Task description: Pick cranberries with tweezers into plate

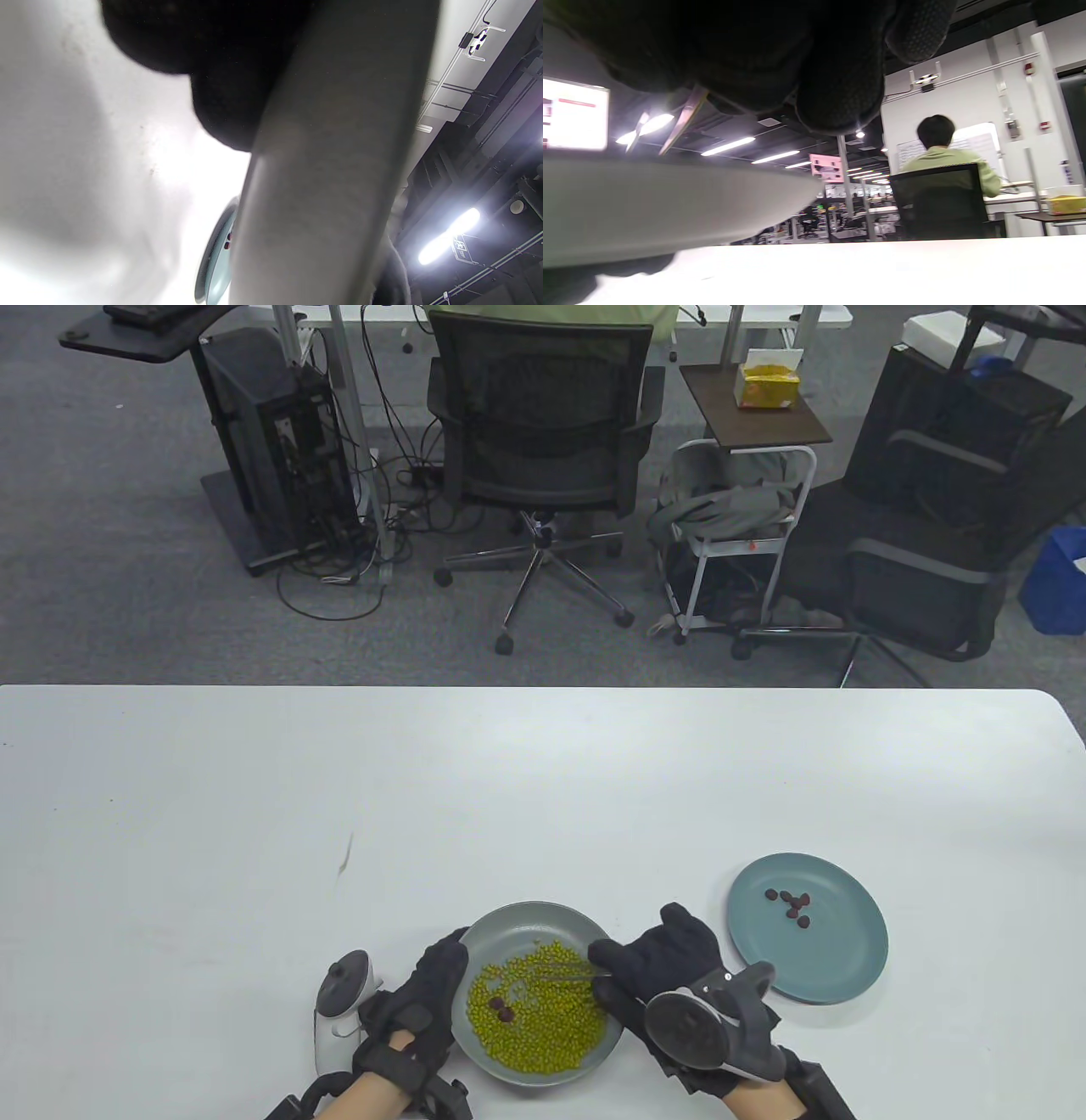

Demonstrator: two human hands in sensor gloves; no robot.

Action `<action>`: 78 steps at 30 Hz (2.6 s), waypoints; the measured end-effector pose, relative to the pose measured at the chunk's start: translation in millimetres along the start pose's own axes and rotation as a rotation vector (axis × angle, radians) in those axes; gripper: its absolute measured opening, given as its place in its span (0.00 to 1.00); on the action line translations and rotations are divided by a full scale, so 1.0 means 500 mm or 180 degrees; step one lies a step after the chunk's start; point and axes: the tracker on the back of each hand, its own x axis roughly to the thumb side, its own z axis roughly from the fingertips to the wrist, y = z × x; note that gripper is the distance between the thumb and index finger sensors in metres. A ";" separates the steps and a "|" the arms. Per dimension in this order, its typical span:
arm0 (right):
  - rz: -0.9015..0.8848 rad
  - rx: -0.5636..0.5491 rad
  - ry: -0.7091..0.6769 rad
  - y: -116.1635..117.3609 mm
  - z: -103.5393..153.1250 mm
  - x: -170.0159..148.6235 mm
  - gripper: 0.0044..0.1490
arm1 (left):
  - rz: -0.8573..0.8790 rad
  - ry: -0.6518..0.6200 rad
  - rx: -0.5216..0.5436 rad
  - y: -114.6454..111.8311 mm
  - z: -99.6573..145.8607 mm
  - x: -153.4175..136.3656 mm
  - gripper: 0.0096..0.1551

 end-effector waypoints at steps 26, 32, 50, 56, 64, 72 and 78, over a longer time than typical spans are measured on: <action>0.0146 -0.0023 -0.0475 0.007 0.009 0.042 0.30 | -0.0011 -0.0027 -0.0032 -0.003 -0.003 -0.002 0.36; 0.0145 -0.0140 -0.0434 -0.010 0.007 0.031 0.30 | -0.0012 -0.0031 -0.0029 -0.001 -0.002 -0.002 0.36; 0.0328 -0.0484 0.0125 -0.069 0.005 -0.097 0.30 | 0.0044 -0.0090 0.0067 0.015 0.003 0.011 0.35; 0.0330 -0.0604 0.0390 -0.100 0.011 -0.145 0.30 | 0.0017 -0.0051 0.0038 0.011 0.001 0.005 0.35; 0.0339 -0.0663 0.0743 -0.127 0.017 -0.208 0.30 | 0.0036 -0.0058 0.0003 0.007 0.002 0.009 0.35; 0.0313 -0.0722 0.1209 -0.161 0.038 -0.285 0.30 | 0.0094 -0.0065 -0.0020 0.002 0.002 0.010 0.35; 0.0397 -0.0557 0.1734 -0.169 0.059 -0.365 0.30 | 0.0119 -0.0078 -0.0029 0.003 0.001 0.010 0.35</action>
